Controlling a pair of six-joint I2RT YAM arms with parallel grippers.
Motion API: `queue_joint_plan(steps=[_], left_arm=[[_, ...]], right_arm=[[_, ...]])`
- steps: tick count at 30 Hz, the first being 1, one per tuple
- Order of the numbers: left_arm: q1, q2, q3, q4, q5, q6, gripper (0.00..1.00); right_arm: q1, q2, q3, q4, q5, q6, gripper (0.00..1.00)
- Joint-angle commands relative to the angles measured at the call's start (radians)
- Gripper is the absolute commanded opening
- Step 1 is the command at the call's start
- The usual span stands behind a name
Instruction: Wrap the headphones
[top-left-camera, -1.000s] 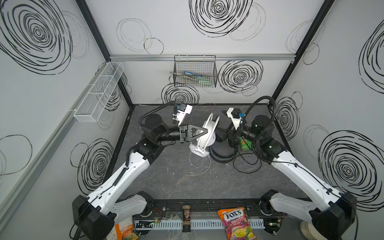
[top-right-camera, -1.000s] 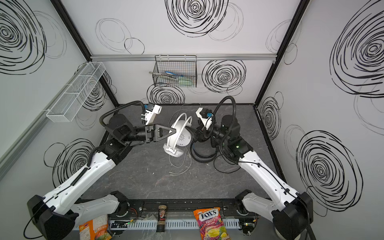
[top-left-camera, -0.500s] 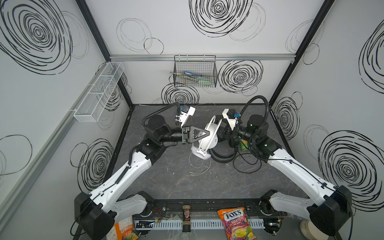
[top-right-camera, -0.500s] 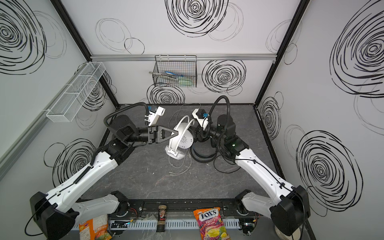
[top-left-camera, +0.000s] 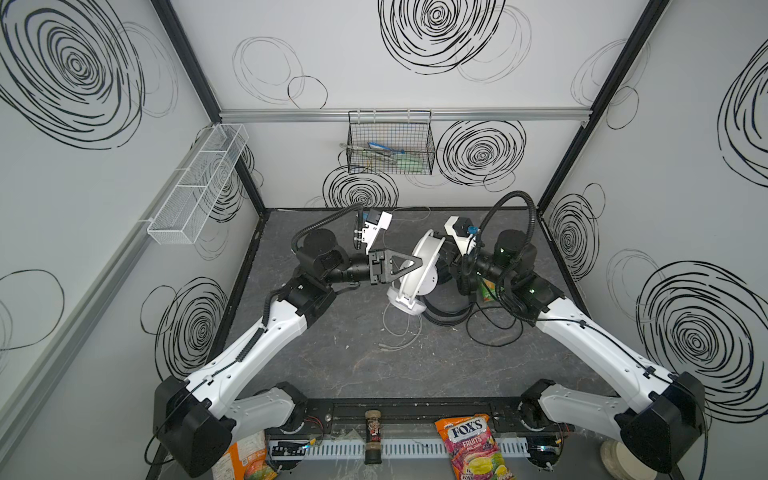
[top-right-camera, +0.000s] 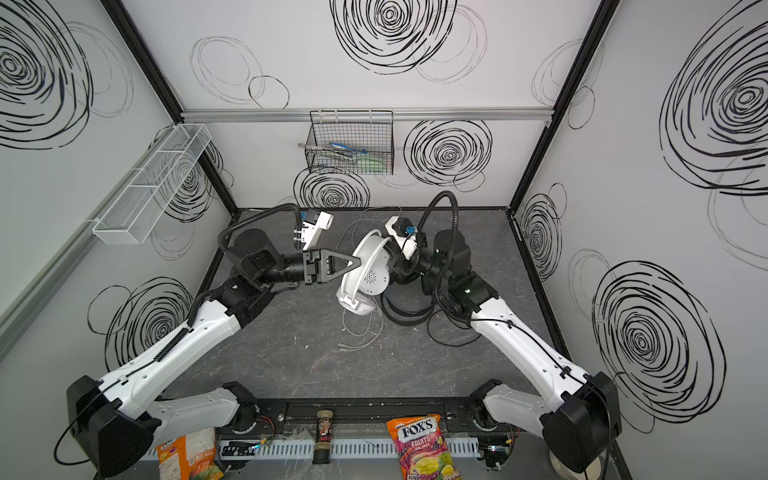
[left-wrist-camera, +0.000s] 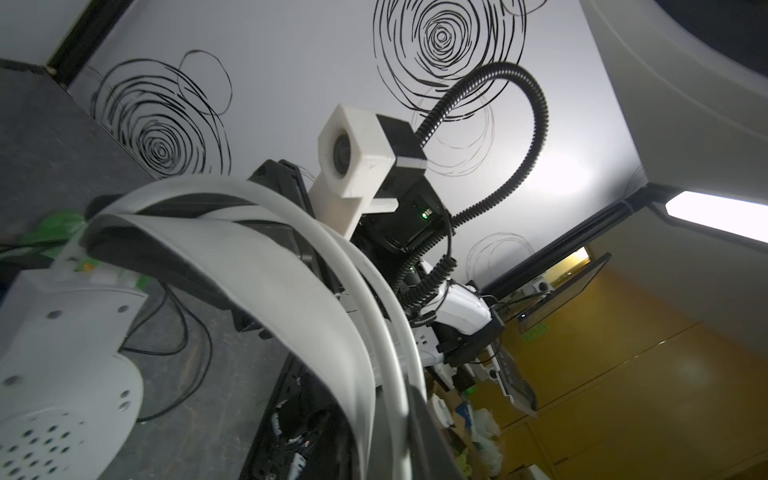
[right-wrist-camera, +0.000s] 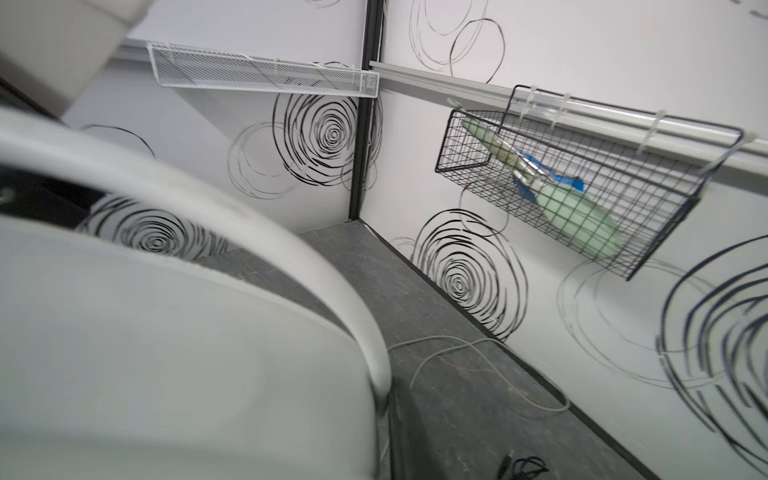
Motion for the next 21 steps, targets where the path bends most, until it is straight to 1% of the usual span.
queue_joint_plan(steps=[1, 2, 3, 4, 6, 7, 9, 10, 11, 13, 15, 18, 21], left_arm=[[0.034, 0.005, 0.015, 0.020, -0.057, 0.006, 0.53], [0.055, 0.005, 0.017, 0.011, -0.064, 0.001, 0.72], [0.077, 0.005, 0.019, 0.002, -0.075, 0.001, 0.88], [0.104, 0.001, 0.027, -0.034, -0.101, 0.018, 0.97], [0.157, -0.003, 0.071, -0.176, -0.178, 0.103, 0.96], [0.174, -0.006, 0.110, -0.277, -0.237, 0.178, 0.96], [0.172, -0.004, 0.219, -0.506, -0.419, 0.353, 0.96], [0.146, -0.003, 0.282, -0.610, -0.538, 0.446, 0.96], [0.105, -0.001, 0.329, -0.686, -0.635, 0.516, 0.96], [-0.014, 0.001, 0.407, -0.788, -0.878, 0.661, 0.96], [-0.116, -0.014, 0.415, -0.807, -1.050, 0.729, 0.96], [-0.247, -0.046, 0.376, -0.763, -1.176, 0.806, 0.96], [-0.369, -0.040, 0.361, -0.731, -1.269, 0.884, 0.96]], right_arm=[[0.000, -0.024, 0.032, -0.002, 0.098, -0.013, 0.04], [0.002, -0.020, 0.040, -0.018, 0.132, -0.020, 0.01], [0.000, -0.013, 0.048, -0.034, 0.164, -0.027, 0.00], [0.001, -0.003, 0.061, -0.057, 0.200, -0.035, 0.00], [0.001, 0.008, 0.080, -0.087, 0.258, -0.053, 0.00], [0.001, 0.014, 0.087, -0.098, 0.293, -0.056, 0.00], [0.002, 0.029, 0.103, -0.125, 0.366, -0.055, 0.00], [0.002, 0.042, 0.119, -0.150, 0.405, -0.047, 0.00], [0.002, 0.056, 0.136, -0.174, 0.436, -0.039, 0.00], [0.002, 0.079, 0.172, -0.228, 0.496, -0.008, 0.00], [0.001, 0.096, 0.199, -0.270, 0.528, 0.032, 0.00], [0.000, 0.110, 0.229, -0.313, 0.518, 0.077, 0.00], [0.001, 0.112, 0.247, -0.327, 0.492, 0.111, 0.00]])
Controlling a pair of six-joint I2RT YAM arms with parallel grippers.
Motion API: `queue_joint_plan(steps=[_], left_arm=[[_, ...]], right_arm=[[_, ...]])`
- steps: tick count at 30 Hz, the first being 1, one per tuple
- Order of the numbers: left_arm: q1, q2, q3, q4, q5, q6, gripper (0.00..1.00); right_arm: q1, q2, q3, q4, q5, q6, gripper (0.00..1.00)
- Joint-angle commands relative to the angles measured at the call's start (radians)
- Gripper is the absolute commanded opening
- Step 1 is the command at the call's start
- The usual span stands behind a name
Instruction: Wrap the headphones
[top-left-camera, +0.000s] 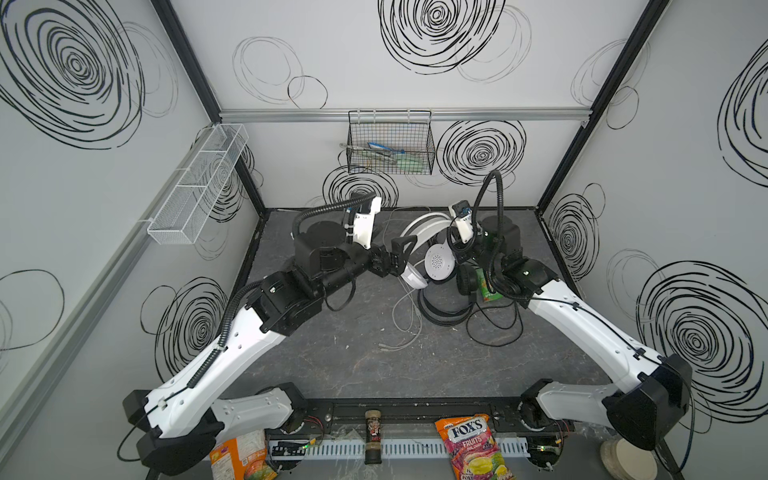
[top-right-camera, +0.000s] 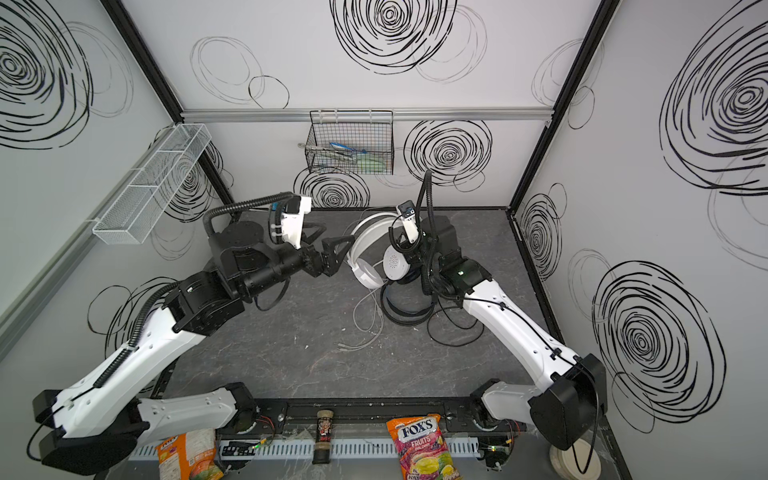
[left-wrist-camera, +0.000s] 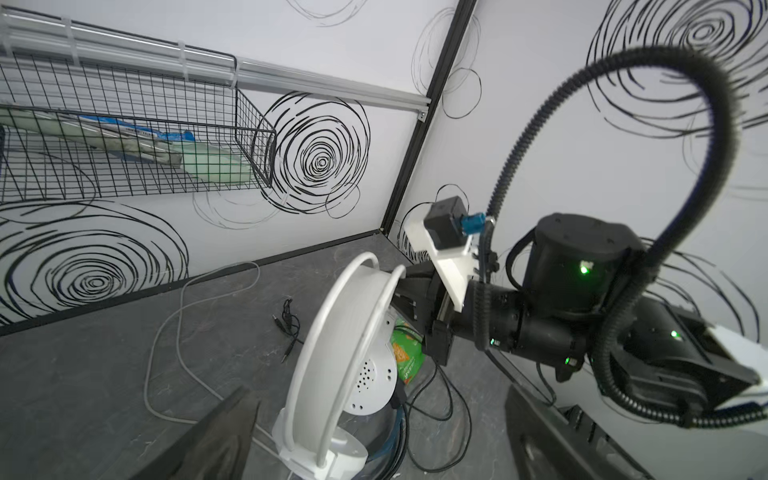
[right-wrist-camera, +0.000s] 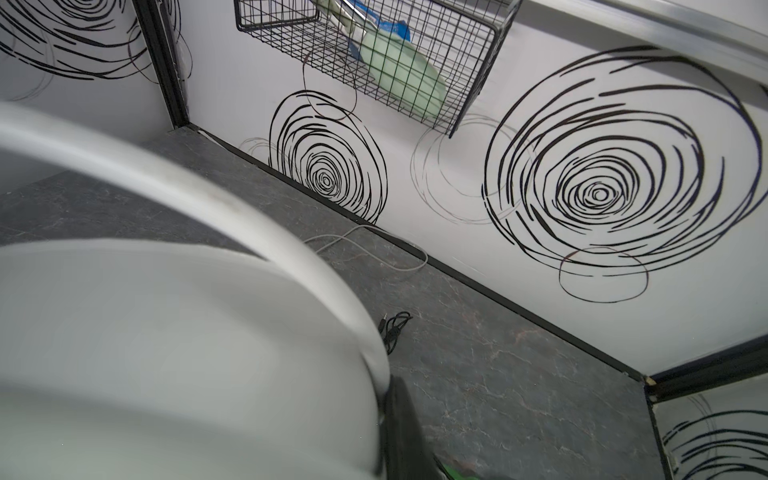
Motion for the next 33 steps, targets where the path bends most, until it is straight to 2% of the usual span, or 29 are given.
queue_joint_plan(steps=[1, 5, 8, 15, 19, 21, 27, 30, 33], left_arm=[[-0.103, 0.027, -0.011, -0.017, -0.259, 0.182, 0.96], [-0.209, 0.126, 0.029, -0.034, -0.450, 0.271, 0.96], [-0.223, 0.181, 0.036, -0.007, -0.551, 0.327, 0.96], [-0.193, 0.292, 0.084, 0.056, -0.630, 0.398, 0.96], [-0.192, 0.349, 0.097, 0.101, -0.725, 0.434, 0.97], [-0.181, 0.358, 0.096, 0.121, -0.725, 0.426, 0.99], [-0.157, 0.381, 0.099, 0.153, -0.728, 0.437, 0.71], [-0.138, 0.375, 0.079, 0.178, -0.730, 0.437, 0.63], [-0.118, 0.359, 0.045, 0.213, -0.707, 0.445, 0.59]], right_arm=[[0.002, -0.007, 0.063, -0.005, 0.002, 0.075, 0.00], [0.004, 0.004, 0.080, -0.017, -0.014, 0.083, 0.00], [0.006, 0.003, 0.075, -0.019, -0.019, 0.093, 0.00], [0.013, -0.017, 0.053, -0.025, -0.026, 0.102, 0.00], [0.017, -0.029, 0.037, -0.021, -0.033, 0.105, 0.00], [0.018, -0.033, 0.031, -0.021, -0.038, 0.107, 0.00], [0.020, -0.064, -0.006, 0.036, -0.086, 0.111, 0.00], [0.020, -0.082, -0.028, 0.067, -0.115, 0.111, 0.00], [0.022, -0.095, -0.046, 0.092, -0.143, 0.110, 0.00]])
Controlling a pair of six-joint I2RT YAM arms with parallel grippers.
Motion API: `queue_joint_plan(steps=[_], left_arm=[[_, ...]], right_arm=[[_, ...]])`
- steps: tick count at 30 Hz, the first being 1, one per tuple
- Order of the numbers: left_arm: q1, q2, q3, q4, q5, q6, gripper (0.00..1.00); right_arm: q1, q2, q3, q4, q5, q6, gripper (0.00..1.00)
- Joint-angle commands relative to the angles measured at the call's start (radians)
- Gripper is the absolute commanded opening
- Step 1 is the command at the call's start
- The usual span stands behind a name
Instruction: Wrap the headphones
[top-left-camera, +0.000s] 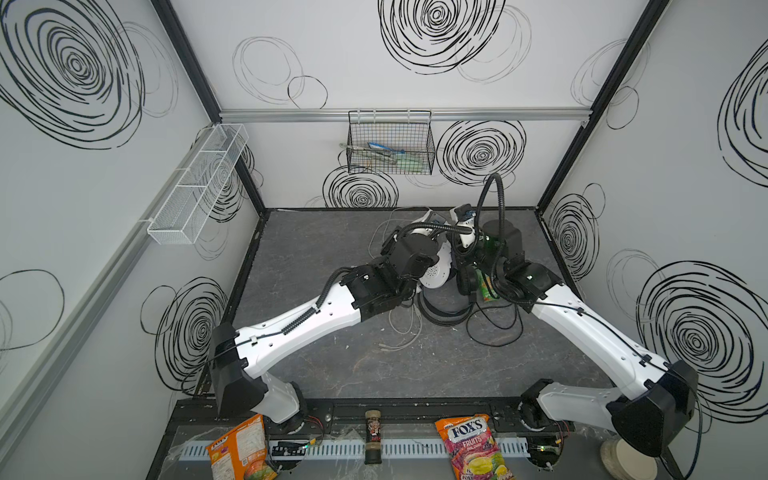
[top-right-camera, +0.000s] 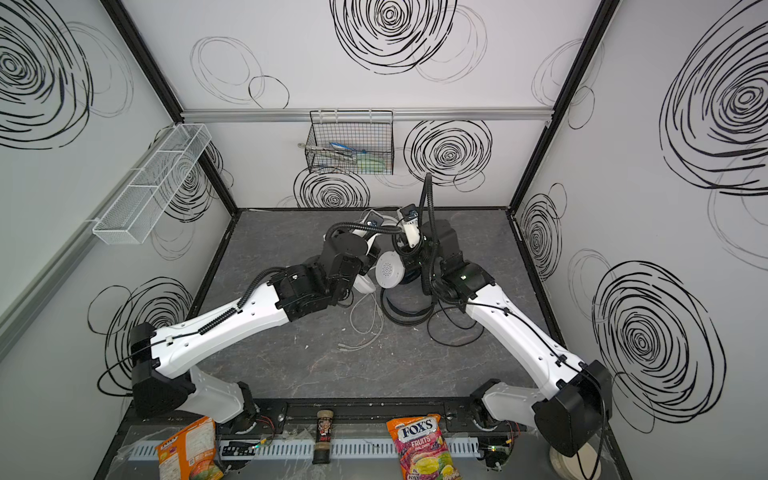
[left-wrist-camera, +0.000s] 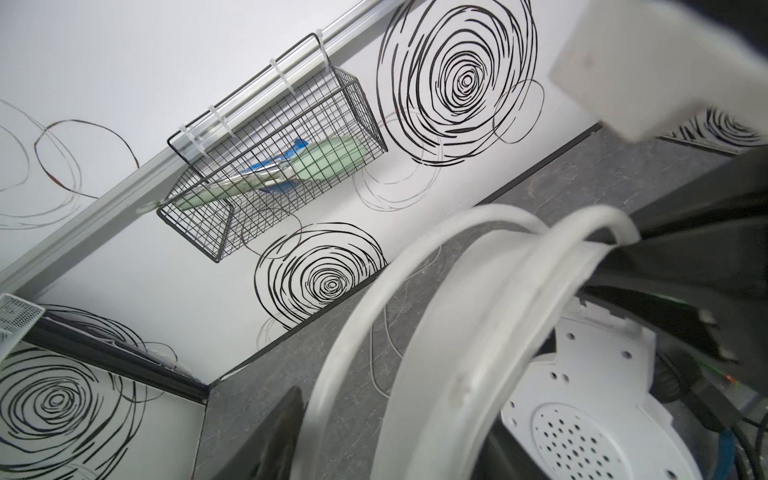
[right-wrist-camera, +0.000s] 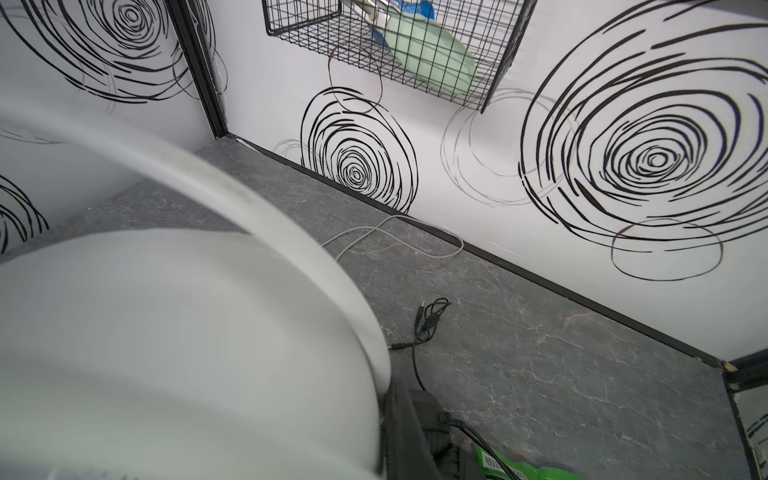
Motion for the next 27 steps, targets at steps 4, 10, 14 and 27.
queue_joint_plan(steps=[4, 10, 14, 27], left_arm=[[0.039, -0.027, -0.052, 0.133, -0.023, 0.051, 0.48], [0.047, -0.060, -0.098, 0.163, 0.000, 0.073, 0.31], [0.065, -0.088, -0.104, 0.149, 0.030, 0.031, 0.17], [0.201, -0.206, -0.103, 0.008, 0.243, -0.166, 0.00]], right_arm=[[0.024, -0.052, -0.010, 0.101, -0.078, -0.003, 0.00], [0.036, -0.051, -0.003, 0.099, -0.072, -0.017, 0.05], [0.042, -0.057, -0.002, 0.122, -0.090, -0.036, 0.13], [0.056, -0.065, -0.005, 0.200, -0.158, -0.088, 0.44]])
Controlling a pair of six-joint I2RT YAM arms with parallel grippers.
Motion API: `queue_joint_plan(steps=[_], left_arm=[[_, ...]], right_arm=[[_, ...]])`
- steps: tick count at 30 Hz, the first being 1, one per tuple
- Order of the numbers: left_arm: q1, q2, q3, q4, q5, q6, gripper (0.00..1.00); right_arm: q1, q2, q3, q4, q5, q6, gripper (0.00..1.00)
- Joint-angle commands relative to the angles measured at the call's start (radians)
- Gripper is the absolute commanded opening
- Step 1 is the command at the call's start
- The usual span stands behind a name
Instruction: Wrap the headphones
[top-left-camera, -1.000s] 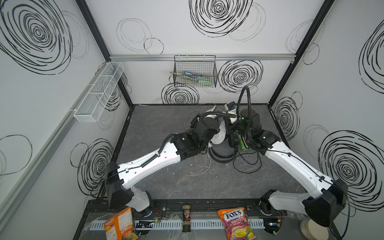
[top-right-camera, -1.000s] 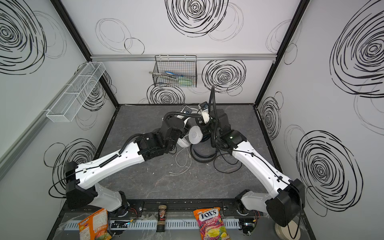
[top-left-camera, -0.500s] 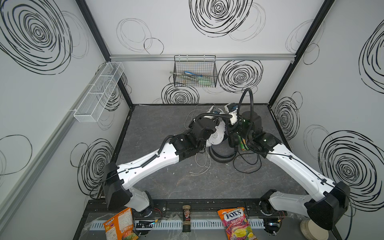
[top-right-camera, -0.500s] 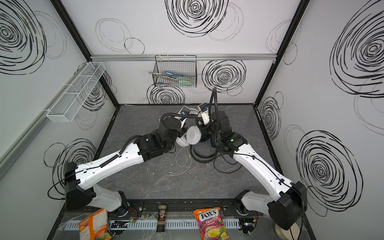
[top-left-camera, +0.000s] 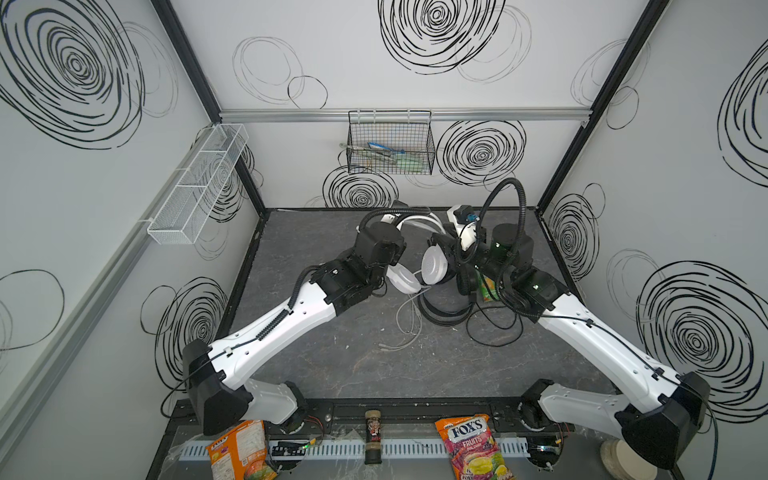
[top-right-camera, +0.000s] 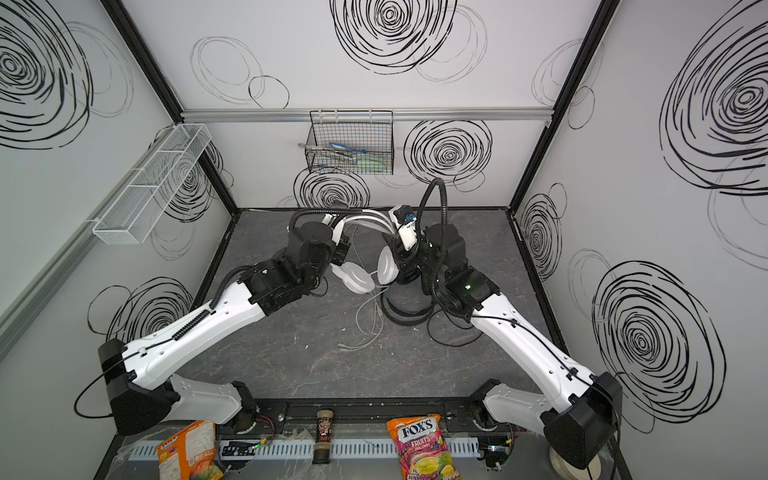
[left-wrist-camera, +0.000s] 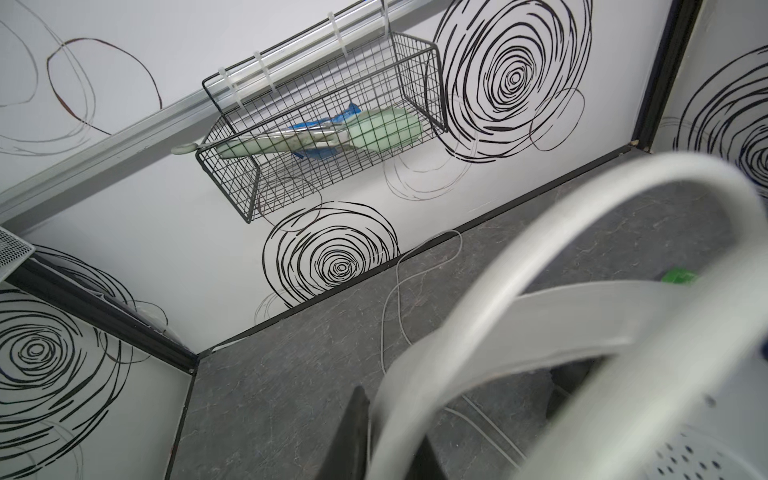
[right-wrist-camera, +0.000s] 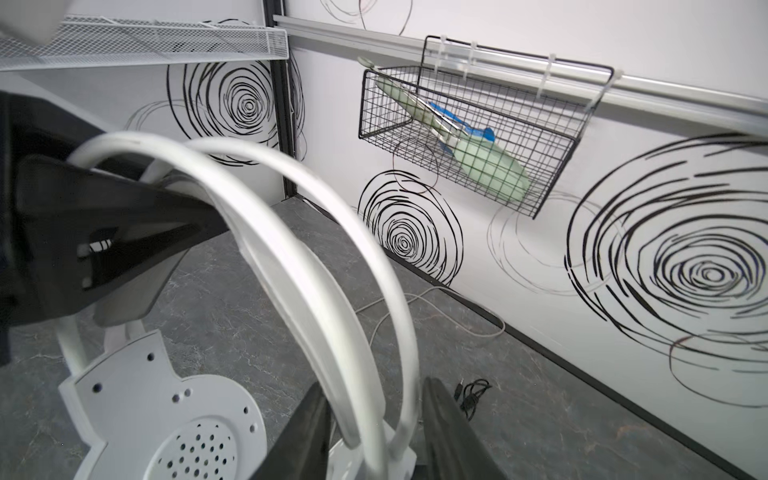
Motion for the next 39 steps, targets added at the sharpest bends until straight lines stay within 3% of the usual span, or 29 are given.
queue_joint_plan(steps=[1, 8, 11, 17, 20, 24, 28, 30, 32, 33, 39], left_arm=[[0.033, -0.070, 0.002, 0.018, 0.101, -0.086, 0.00], [0.048, -0.101, 0.023, -0.055, 0.152, -0.185, 0.00], [0.048, -0.106, 0.024, -0.073, 0.178, -0.236, 0.00], [0.042, -0.132, -0.010, -0.066, 0.220, -0.310, 0.00], [0.039, -0.139, -0.021, -0.067, 0.230, -0.323, 0.00], [0.038, -0.135, -0.025, -0.090, 0.235, -0.330, 0.02], [0.033, -0.134, -0.040, -0.100, 0.210, -0.314, 0.38], [0.031, -0.127, -0.039, -0.116, 0.165, -0.294, 0.74], [0.029, -0.119, -0.031, -0.127, 0.120, -0.262, 0.95], [0.026, -0.116, -0.031, -0.125, 0.099, -0.231, 1.00], [-0.003, -0.086, -0.018, -0.084, 0.033, -0.057, 0.96]], right_arm=[[0.009, -0.001, 0.025, 0.052, -0.033, -0.020, 0.46], [0.043, 0.013, 0.031, 0.058, -0.058, -0.060, 0.60], [0.073, 0.032, 0.046, 0.047, -0.030, -0.084, 0.60], [0.110, 0.096, 0.106, -0.014, 0.117, -0.130, 0.53], [0.111, 0.110, 0.122, -0.034, 0.191, -0.147, 0.44], [0.118, 0.101, 0.120, -0.022, 0.208, -0.172, 0.30], [0.128, 0.115, 0.137, -0.036, 0.215, -0.168, 0.16], [0.130, 0.129, 0.154, -0.057, 0.231, -0.153, 0.12], [0.130, 0.146, 0.172, -0.085, 0.247, -0.132, 0.09], [0.129, 0.154, 0.181, -0.097, 0.251, -0.123, 0.08], [0.129, 0.157, 0.191, -0.113, 0.233, -0.091, 0.07]])
